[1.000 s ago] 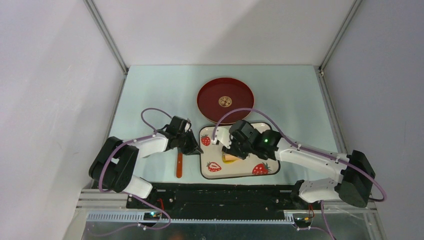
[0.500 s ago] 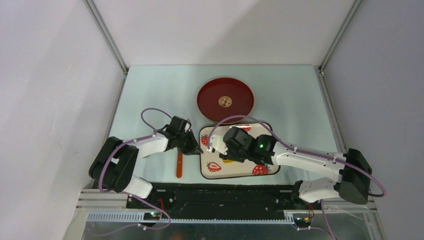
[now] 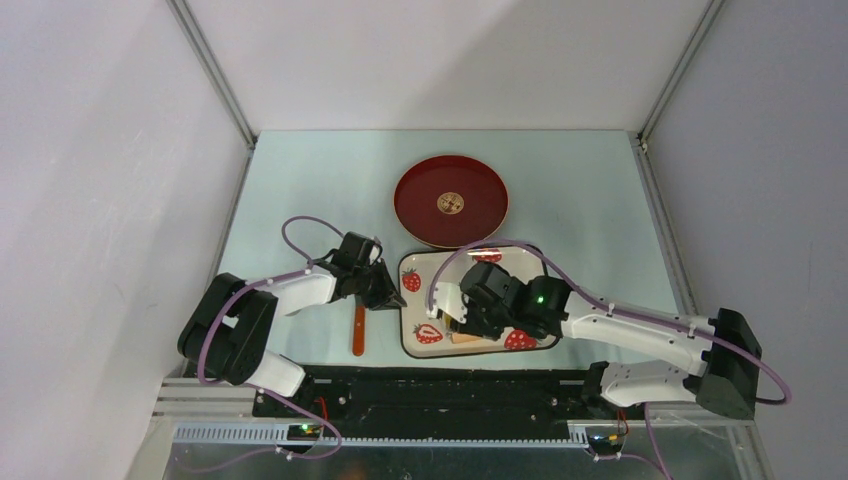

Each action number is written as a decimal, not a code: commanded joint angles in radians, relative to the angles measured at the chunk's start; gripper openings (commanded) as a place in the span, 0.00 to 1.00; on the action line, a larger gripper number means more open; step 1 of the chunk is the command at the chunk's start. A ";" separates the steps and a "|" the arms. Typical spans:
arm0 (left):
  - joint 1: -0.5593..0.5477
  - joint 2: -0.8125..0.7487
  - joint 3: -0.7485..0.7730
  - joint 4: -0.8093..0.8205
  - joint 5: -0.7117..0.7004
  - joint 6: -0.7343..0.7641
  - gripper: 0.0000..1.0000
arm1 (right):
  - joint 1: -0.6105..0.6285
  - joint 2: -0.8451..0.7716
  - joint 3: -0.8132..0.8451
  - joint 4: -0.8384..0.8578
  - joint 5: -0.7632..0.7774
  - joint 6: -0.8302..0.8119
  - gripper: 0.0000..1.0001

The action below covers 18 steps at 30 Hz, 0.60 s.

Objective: Roll out the dumpling wrappers from the dough

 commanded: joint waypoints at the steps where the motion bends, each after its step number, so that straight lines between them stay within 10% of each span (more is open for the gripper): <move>1: 0.014 0.005 -0.020 0.000 -0.085 0.012 0.00 | -0.012 0.003 -0.049 -0.106 -0.050 0.036 0.00; 18: 0.014 0.010 -0.021 0.003 -0.083 0.012 0.00 | -0.196 -0.088 0.149 0.088 -0.023 0.030 0.00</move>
